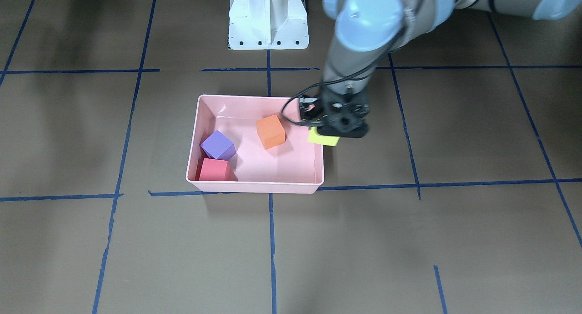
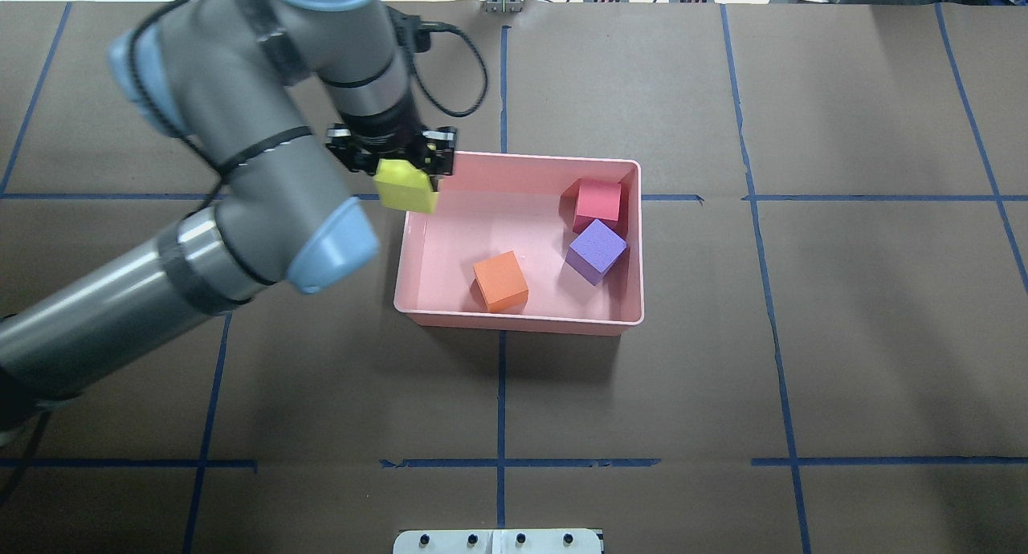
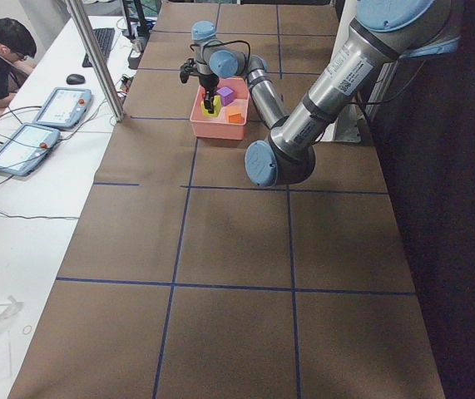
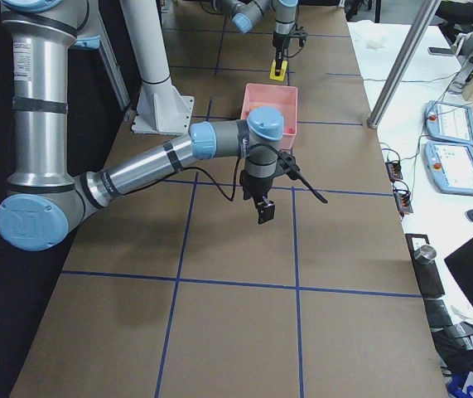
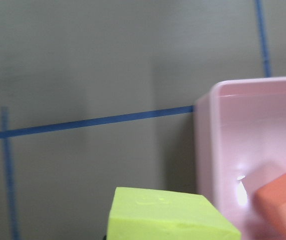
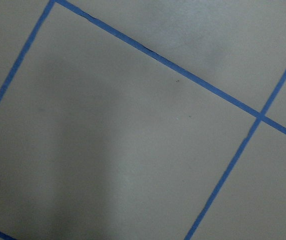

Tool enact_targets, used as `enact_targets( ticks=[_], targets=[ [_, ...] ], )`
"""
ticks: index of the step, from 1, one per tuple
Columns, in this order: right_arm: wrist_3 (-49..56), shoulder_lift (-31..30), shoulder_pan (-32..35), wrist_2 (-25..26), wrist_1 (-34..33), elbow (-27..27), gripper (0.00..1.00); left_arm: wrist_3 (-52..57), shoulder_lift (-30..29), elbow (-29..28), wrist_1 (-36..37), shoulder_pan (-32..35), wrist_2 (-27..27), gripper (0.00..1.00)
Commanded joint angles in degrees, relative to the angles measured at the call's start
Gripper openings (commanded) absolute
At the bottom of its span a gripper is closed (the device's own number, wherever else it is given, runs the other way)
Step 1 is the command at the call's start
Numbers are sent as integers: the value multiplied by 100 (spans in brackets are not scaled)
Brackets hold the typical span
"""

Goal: Place blocks into pink bin with both arms
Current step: 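Carry the yellow-green cube into the bin and release it with the left gripper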

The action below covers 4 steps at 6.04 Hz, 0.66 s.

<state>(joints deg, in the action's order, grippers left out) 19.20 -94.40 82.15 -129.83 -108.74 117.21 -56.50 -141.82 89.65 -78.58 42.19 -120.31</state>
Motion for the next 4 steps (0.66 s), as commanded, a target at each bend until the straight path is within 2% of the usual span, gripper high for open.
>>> enact_targets(
  ticks=[1,2,3,4],
  targets=[
    [374,-96,380,-297,37,-348,100,-448,-627,-894,-348,-263,165,80],
    [382,-113,406,-280,37,-348,100,-423,-601,-888,-360,-263,166,100],
    [391,-122,407,-254,37,-374,100,-371,-583,-853,-351,-255,174,100],
    [409,-131,485,-236,11,-401,100,-127,-322,-617,-342,-220,131,100]
  ],
)
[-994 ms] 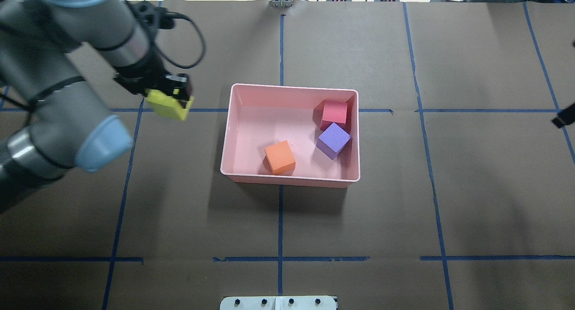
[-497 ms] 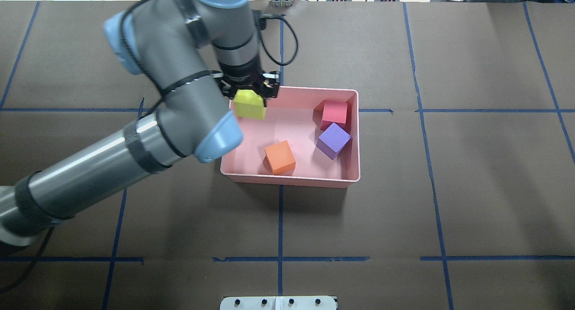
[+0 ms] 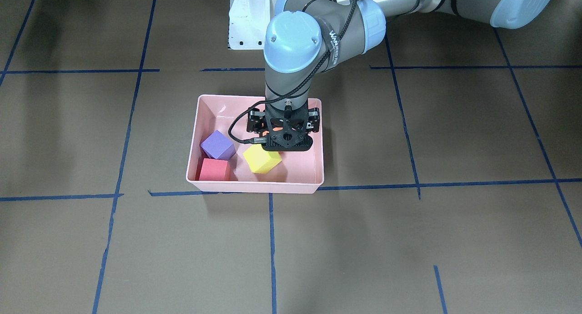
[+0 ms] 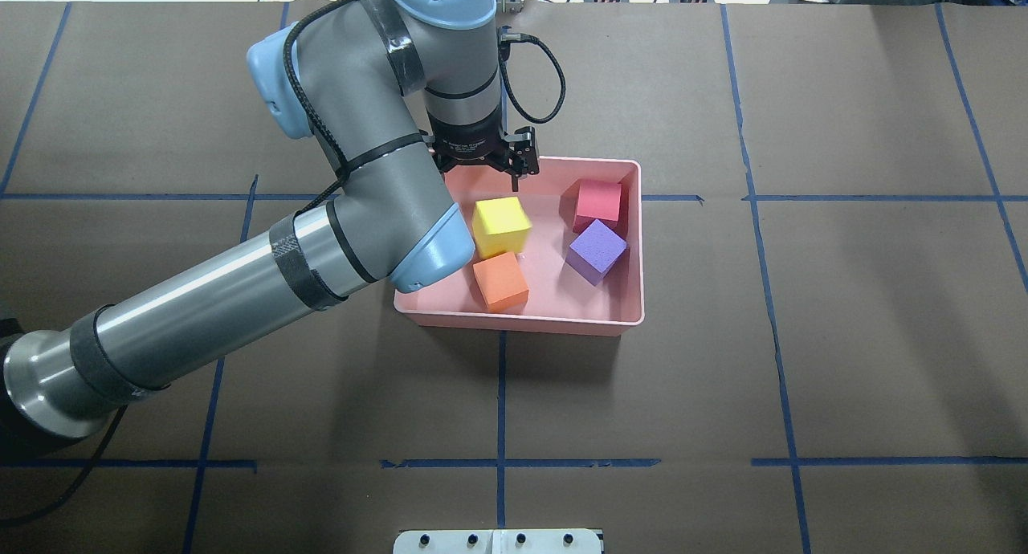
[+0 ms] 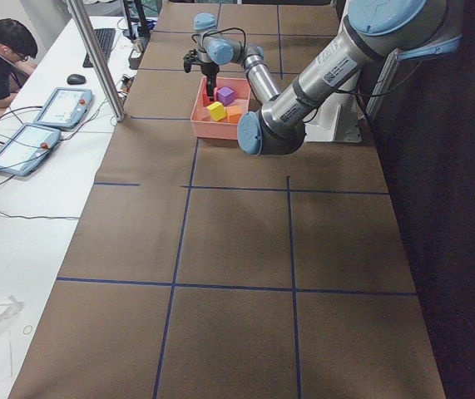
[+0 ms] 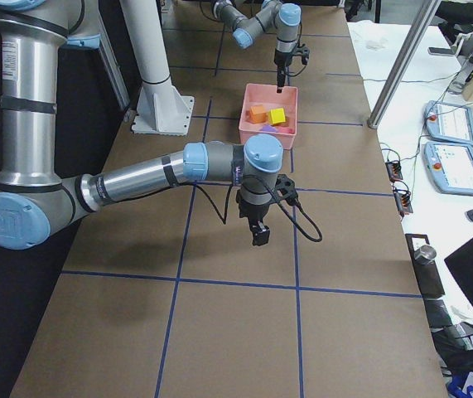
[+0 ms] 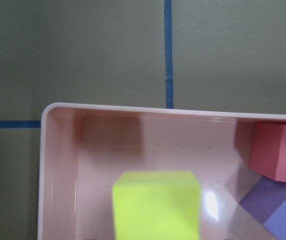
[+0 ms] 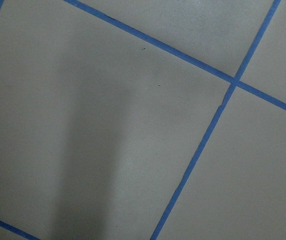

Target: Place blocks into pink bin with both arms

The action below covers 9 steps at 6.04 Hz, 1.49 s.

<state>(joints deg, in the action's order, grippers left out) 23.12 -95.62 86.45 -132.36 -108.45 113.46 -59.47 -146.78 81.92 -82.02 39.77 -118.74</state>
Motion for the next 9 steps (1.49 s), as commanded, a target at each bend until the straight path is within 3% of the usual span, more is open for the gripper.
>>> enact_targets(
  ticks=[1,5,7,9],
  targets=[
    [25,-209,205,0,8,-113,100,851,742,662,45,248,-62,100],
    [-297,-335,312,8,17,-281,98,4926,2755,1071,55,2617,-1036,100],
    [-851,-299,312,8,445,-403,98,6650,3871,1037,37,3752,-1342,100],
    [-1080,-99,303,-44,465,-413,98,7298,4971,1072,-329,4379,-1450,100]
  ],
)
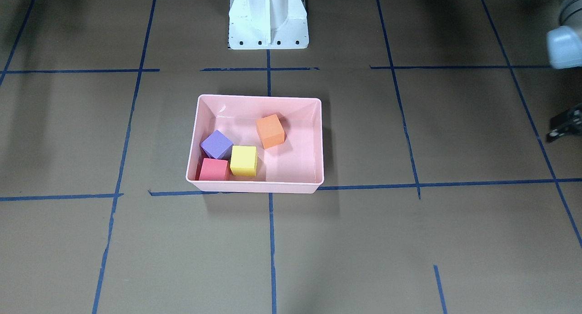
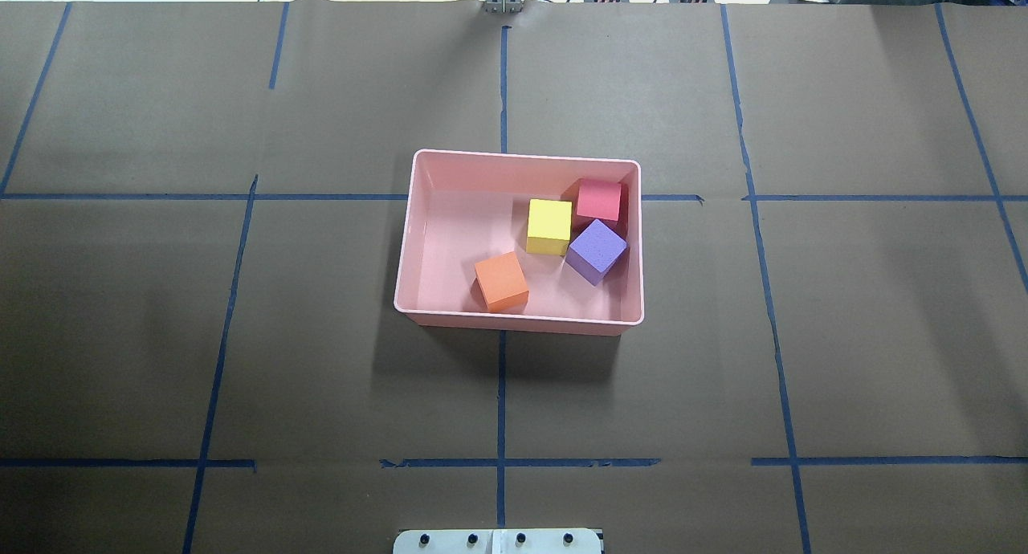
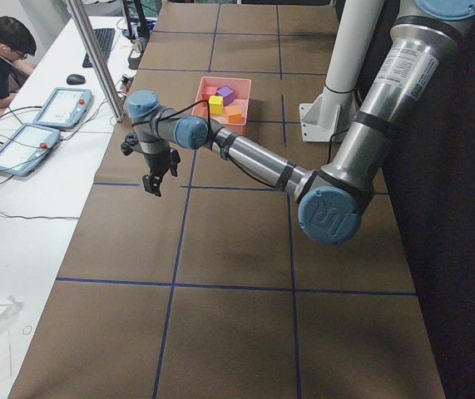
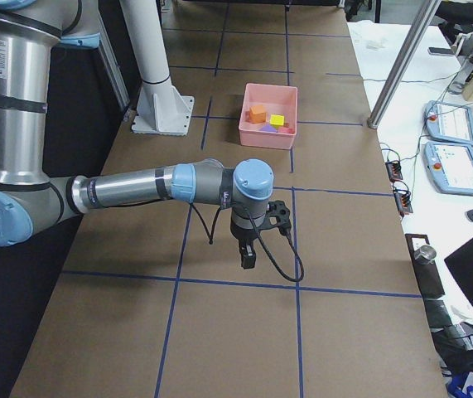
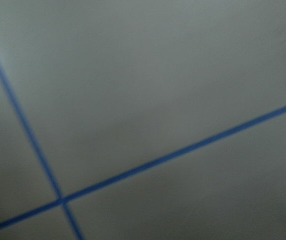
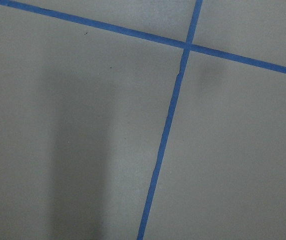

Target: Place blocks into pink bin with both arms

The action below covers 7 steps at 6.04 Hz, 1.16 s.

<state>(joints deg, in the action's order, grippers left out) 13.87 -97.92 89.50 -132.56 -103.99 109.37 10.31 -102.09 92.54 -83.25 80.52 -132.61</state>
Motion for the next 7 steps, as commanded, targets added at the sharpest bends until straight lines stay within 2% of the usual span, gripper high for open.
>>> enact_targets(
  ticks=[1,3,6,7],
  targets=[
    [-174,202,-3,-33,-33,-4,98,279,767,-7,-149,498,-437,100],
    [-349,230,-12,-42,-16,-4,99,322,1601,465,-227,658,-450,100],
    [-359,212,-12,-69,1,5,99,304,1823,415,-340,667,-432,100],
    [-359,142,-20,-95,1,31,99,279,1859,571,-411,702,-406,100]
  ],
)
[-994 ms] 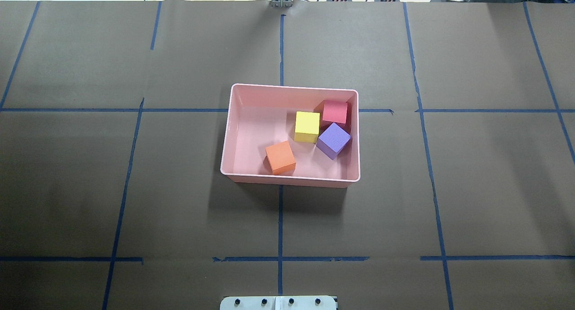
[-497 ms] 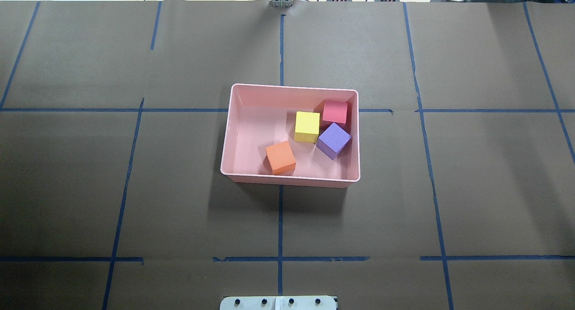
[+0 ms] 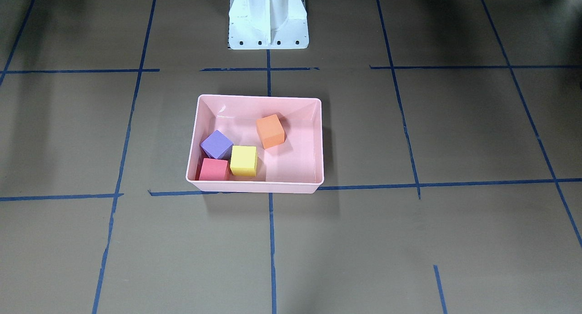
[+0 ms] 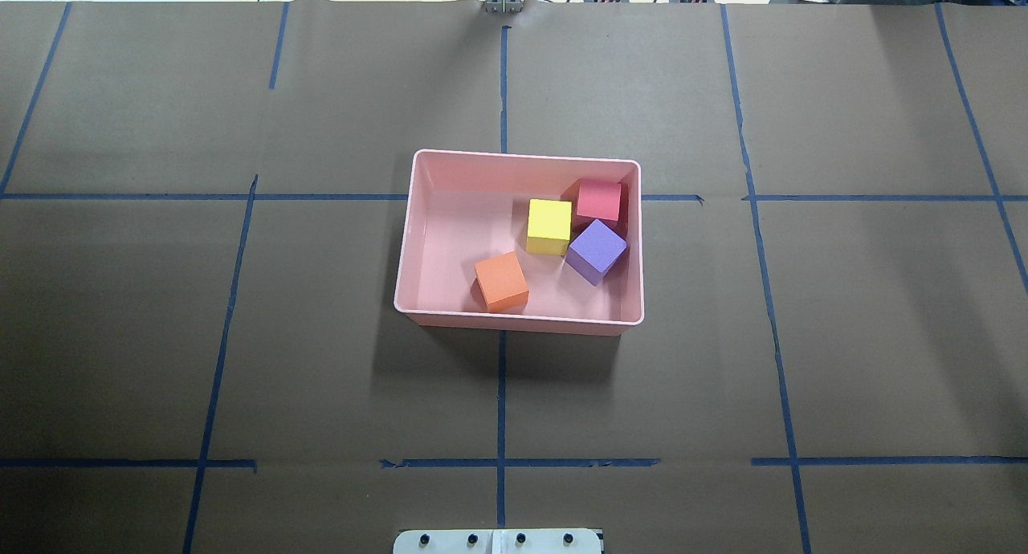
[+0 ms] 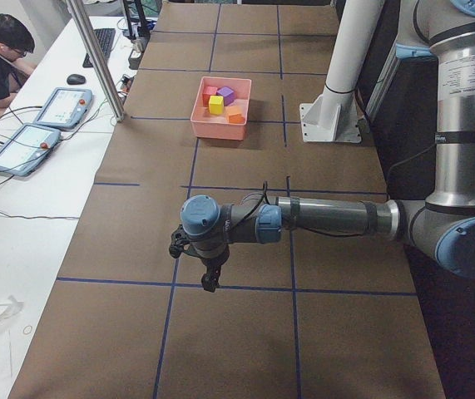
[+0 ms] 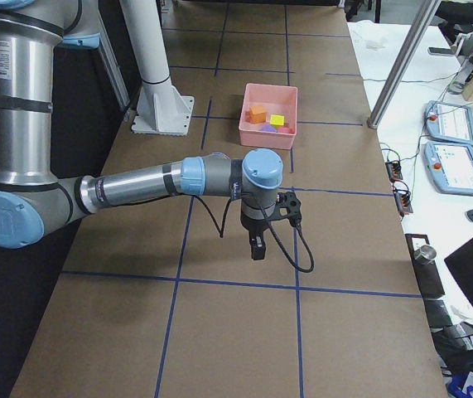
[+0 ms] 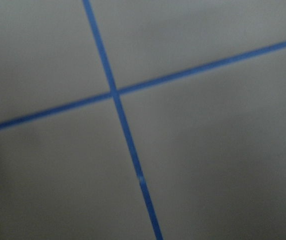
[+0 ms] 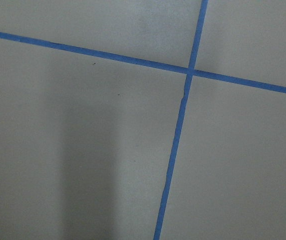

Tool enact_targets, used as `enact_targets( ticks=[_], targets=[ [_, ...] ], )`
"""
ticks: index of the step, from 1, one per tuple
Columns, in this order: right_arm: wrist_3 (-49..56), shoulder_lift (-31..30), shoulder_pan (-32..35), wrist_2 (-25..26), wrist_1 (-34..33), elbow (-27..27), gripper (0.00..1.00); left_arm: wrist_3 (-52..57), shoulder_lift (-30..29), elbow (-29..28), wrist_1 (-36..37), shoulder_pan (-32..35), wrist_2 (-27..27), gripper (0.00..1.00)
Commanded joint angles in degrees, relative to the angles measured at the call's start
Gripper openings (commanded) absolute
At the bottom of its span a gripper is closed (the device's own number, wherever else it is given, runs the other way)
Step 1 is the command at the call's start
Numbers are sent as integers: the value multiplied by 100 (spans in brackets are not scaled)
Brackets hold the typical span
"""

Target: Place blocks into pink bin with both arms

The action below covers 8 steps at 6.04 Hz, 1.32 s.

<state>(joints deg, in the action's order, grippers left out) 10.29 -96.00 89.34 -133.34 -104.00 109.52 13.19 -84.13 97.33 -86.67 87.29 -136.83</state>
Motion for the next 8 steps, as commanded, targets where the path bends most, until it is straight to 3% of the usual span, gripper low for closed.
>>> enact_targets(
  ticks=[1,8],
  targets=[
    [34,-129,4,-16,20,26,99,-9,89,33,-61,25,16,100],
    [26,-217,-57,-7,21,-9,100,-9,318,32,-60,51,7,100]
  ],
)
